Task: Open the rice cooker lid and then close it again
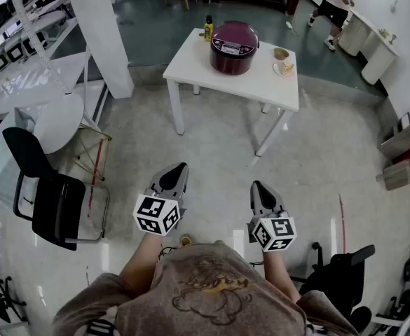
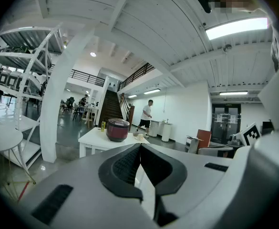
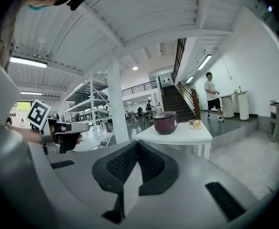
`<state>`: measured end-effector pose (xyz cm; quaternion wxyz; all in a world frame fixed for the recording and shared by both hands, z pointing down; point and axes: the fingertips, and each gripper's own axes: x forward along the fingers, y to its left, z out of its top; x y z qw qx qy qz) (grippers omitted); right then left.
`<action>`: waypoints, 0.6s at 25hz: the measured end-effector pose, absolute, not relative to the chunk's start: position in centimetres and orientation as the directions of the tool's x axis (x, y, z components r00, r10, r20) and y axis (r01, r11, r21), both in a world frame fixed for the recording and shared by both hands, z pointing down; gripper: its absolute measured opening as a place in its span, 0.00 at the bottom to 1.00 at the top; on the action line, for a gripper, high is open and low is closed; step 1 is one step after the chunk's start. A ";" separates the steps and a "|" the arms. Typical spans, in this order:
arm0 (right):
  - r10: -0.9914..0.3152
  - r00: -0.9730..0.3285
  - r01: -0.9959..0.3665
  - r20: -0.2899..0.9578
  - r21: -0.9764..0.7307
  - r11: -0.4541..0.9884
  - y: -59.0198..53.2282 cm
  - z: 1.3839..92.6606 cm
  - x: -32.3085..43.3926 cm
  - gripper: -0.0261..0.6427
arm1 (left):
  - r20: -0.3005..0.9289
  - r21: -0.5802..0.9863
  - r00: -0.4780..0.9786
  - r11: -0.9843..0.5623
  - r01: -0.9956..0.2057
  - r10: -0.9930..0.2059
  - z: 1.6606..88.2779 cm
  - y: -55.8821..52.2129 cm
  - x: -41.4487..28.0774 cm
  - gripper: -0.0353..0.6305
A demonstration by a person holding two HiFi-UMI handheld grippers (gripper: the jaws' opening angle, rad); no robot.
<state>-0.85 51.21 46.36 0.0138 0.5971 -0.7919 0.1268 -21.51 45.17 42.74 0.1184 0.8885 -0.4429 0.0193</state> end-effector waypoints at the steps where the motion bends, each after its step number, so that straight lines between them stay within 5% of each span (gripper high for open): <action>1: -0.942 -0.287 -0.949 0.173 -0.185 0.255 51.1 46.4 -0.8 0.04 | 0.139 0.191 0.606 -0.580 -0.792 -0.783 42.7 45.1 -21.5 0.09; 15: -0.955 -0.230 -0.959 0.190 -0.212 0.188 51.1 47.8 -2.8 0.04 | 0.135 0.178 0.632 -0.609 -0.773 -0.763 43.1 44.4 -23.7 0.09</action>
